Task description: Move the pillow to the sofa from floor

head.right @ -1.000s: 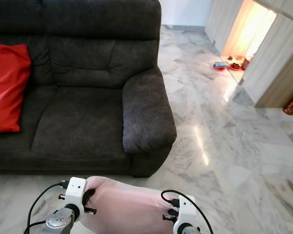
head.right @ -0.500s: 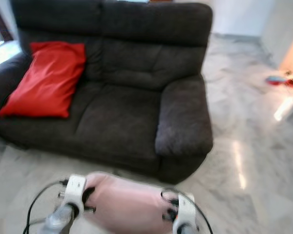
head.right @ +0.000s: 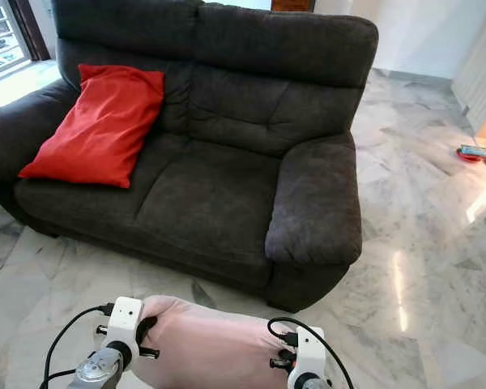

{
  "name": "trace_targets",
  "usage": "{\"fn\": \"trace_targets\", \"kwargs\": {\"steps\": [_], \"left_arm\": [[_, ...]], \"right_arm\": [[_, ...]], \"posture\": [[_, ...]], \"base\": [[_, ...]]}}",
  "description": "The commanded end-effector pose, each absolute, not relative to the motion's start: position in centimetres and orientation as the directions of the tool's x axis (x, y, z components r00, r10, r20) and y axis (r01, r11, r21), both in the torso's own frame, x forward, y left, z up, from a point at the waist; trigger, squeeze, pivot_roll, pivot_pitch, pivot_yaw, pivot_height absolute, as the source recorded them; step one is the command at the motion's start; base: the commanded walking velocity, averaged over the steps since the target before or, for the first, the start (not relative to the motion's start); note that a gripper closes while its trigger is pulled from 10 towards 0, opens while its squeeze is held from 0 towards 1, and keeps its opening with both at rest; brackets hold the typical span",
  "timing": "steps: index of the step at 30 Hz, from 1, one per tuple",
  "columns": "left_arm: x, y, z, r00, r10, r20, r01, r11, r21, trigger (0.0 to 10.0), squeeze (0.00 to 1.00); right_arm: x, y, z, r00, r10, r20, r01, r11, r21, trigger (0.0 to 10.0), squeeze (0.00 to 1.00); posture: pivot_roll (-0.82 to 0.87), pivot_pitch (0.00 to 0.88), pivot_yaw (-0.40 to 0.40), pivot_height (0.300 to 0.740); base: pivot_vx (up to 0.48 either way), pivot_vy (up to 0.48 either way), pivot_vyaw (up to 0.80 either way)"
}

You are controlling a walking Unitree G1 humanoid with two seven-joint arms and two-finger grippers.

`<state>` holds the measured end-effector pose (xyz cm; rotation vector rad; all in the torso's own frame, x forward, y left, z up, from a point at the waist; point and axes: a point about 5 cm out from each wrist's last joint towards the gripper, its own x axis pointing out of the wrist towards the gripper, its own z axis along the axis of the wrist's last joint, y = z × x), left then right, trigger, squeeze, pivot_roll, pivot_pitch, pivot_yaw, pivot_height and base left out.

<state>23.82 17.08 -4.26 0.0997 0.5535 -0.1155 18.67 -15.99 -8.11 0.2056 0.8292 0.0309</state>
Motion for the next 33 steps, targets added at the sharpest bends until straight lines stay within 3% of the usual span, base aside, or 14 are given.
{"fn": "trace_targets", "kwargs": {"steps": [1, 9, 33], "left_arm": [[24.5, 20.5, -3.1, 0.879, 0.083, -0.469, -0.019, 0.990, 0.141, 10.0, 0.00], [25.2, 21.1, -1.9, 0.917, 0.116, -0.383, -0.053, 0.984, 0.172, 10.0, 0.00], [24.7, 20.9, -2.3, 0.916, 0.138, -0.378, -0.075, 0.981, 0.176, 10.0, 0.00]], "right_arm": [[18.9, -19.3, -7.6, 0.707, -0.025, -0.706, 0.171, 0.976, 0.136, 10.0, 0.00], [19.3, -19.3, -7.2, 0.746, -0.013, -0.666, 0.143, 0.980, 0.142, 10.0, 0.00], [19.2, -19.3, -7.3, 0.743, -0.005, -0.670, 0.136, 0.980, 0.143, 10.0, 0.00]], "posture": [[0.09, 0.000, -0.076, 0.740], [0.08, 0.000, -0.076, 0.740], [0.09, 0.000, -0.080, 0.740]], "base": [[0.000, 0.000, 0.00], [0.265, 0.000, 0.00], [0.325, 0.000, 0.00]]}}
